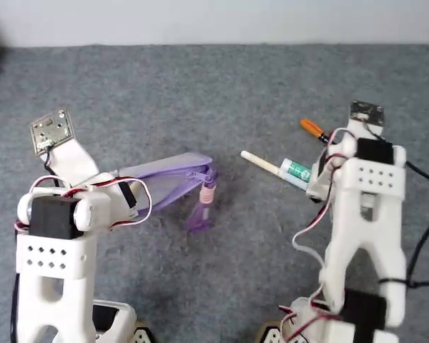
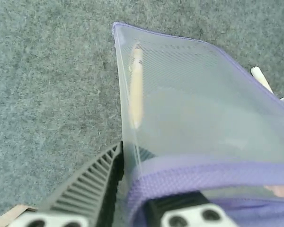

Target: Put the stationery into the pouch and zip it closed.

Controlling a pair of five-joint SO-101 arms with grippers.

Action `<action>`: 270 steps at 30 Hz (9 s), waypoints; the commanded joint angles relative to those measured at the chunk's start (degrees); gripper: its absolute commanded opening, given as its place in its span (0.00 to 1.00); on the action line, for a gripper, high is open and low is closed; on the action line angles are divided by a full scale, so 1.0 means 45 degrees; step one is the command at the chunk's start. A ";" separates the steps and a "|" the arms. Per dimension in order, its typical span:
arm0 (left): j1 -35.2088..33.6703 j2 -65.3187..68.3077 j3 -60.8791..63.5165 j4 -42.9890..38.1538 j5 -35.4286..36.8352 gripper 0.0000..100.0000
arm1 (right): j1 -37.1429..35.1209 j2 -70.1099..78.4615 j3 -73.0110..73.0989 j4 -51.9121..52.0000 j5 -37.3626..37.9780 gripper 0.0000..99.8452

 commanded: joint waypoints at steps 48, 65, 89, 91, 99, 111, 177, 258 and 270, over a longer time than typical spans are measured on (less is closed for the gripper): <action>0.0020 0.0332 -0.0107 -0.0469 0.0137 0.01 | 0.0830 0.1260 -0.2305 -0.0733 0.2422 0.01; 0.0039 0.0332 -0.0225 -0.0449 0.0176 0.01 | -0.7062 -0.9895 -0.1817 0.0772 -0.1797 0.01; 0.0020 0.0332 -0.1299 0.0059 0.0430 0.01 | -1.3470 -1.1126 0.5724 -1.3236 0.1328 0.01; 0.0020 0.0332 -0.1299 0.0059 0.0449 0.01 | -1.3548 -1.0930 0.6193 -1.3822 0.1426 0.01; -0.0020 0.0332 -0.1299 0.0059 0.0449 0.01 | -1.3470 -0.9836 0.7326 -1.5951 0.1465 0.01; -0.0059 0.0332 -0.1280 0.0039 0.0449 0.01 | -1.3470 -1.0325 0.7209 -1.2708 0.2129 0.20; -0.0059 0.0332 -0.0947 -0.0020 0.0449 0.01 | -0.2471 0.4230 -0.5626 -0.0459 0.7170 0.09; 0.0039 0.0352 -0.0987 -0.0938 0.0703 0.01 | -1.0579 -0.9524 -0.0078 -0.5929 -0.1387 0.01; 0.0039 0.0352 -0.0928 -0.1270 0.0723 0.01 | -1.2786 -0.9504 0.3419 -1.2298 -0.0234 0.01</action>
